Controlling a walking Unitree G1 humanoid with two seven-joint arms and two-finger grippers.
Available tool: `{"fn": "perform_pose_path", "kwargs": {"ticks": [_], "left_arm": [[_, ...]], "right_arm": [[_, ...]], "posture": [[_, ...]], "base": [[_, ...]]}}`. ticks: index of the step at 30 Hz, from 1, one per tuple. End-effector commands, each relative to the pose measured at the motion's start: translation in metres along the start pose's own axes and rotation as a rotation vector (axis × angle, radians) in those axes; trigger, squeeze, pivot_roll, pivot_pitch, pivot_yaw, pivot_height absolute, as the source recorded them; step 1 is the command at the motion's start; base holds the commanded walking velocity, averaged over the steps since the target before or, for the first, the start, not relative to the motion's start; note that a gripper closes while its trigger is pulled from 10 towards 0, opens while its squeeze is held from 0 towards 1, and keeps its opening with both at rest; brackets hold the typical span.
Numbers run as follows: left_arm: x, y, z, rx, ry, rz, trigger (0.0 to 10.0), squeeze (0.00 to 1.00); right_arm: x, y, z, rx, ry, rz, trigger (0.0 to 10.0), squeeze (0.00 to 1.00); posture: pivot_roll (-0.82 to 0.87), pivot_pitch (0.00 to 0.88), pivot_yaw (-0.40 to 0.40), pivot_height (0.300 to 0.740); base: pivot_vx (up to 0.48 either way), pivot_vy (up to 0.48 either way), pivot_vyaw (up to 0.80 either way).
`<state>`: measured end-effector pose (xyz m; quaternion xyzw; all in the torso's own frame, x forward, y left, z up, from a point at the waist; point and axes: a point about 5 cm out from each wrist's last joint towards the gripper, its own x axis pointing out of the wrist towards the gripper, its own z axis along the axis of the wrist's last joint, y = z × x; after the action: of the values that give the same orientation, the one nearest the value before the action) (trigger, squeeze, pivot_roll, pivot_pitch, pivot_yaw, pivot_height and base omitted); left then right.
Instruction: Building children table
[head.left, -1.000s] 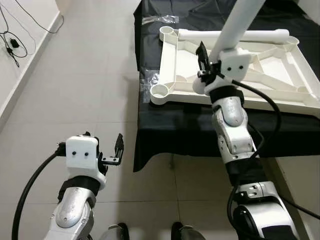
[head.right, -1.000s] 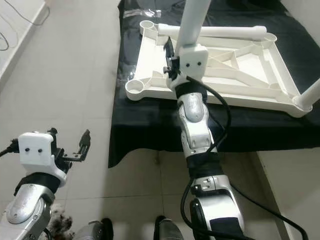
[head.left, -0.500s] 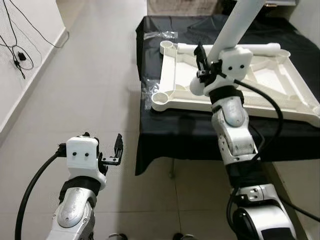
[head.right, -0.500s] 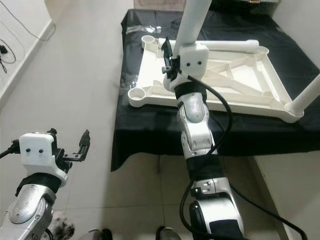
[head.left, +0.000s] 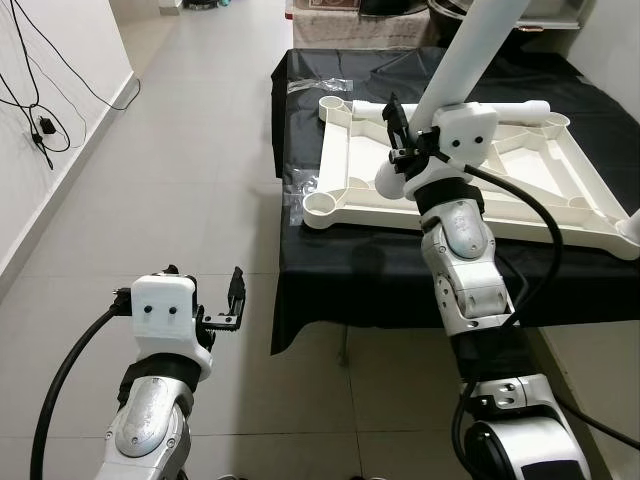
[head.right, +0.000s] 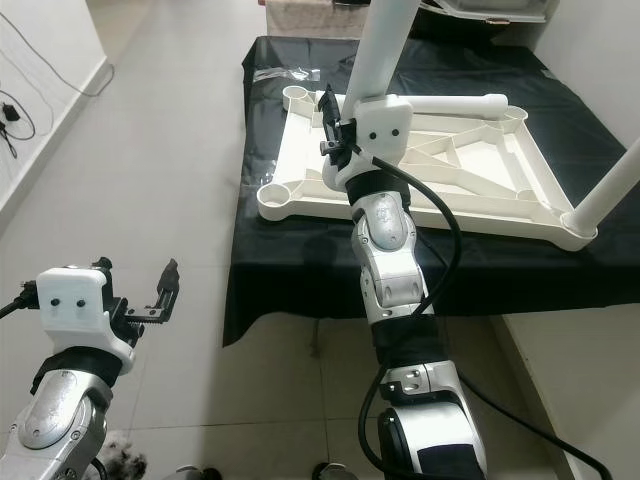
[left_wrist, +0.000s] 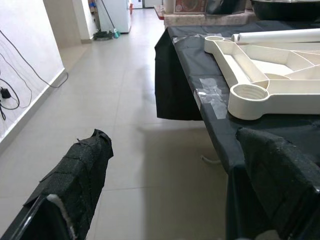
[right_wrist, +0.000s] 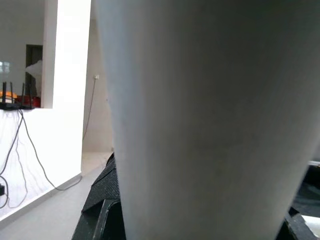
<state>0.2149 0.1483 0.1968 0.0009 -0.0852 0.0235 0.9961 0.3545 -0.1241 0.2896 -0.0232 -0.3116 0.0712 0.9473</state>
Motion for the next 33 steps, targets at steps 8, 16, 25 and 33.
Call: {"fn": "perform_pose_path", "kwargs": {"ticks": [8,16,25,33], "left_arm": [[-0.001,0.001,-0.002,0.001,0.002,0.019,10.0,0.00],[-0.001,0.000,-0.001,-0.002,0.002,0.033,10.0,0.00],[0.000,0.001,-0.004,0.009,0.008,0.046,10.0,0.00],[0.003,0.003,-0.002,0.010,-0.003,0.070,10.0,0.00]], "right_arm": [[0.003,0.005,0.003,0.018,-0.007,0.012,10.0,0.00],[-0.001,0.014,-0.004,0.046,0.028,0.048,10.0,0.00],[0.005,0.026,-0.005,0.075,0.026,0.083,10.0,0.00],[0.026,0.046,-0.004,0.131,0.021,0.079,10.0,0.00]], "posture": [[0.03,0.134,-0.045,0.740],[0.03,0.136,-0.057,0.740],[0.02,0.125,-0.067,0.740],[0.02,0.138,-0.086,0.740]], "base": [[0.000,0.000,0.00],[0.000,0.000,0.00],[0.000,0.000,0.00],[0.000,0.000,0.00]]}}
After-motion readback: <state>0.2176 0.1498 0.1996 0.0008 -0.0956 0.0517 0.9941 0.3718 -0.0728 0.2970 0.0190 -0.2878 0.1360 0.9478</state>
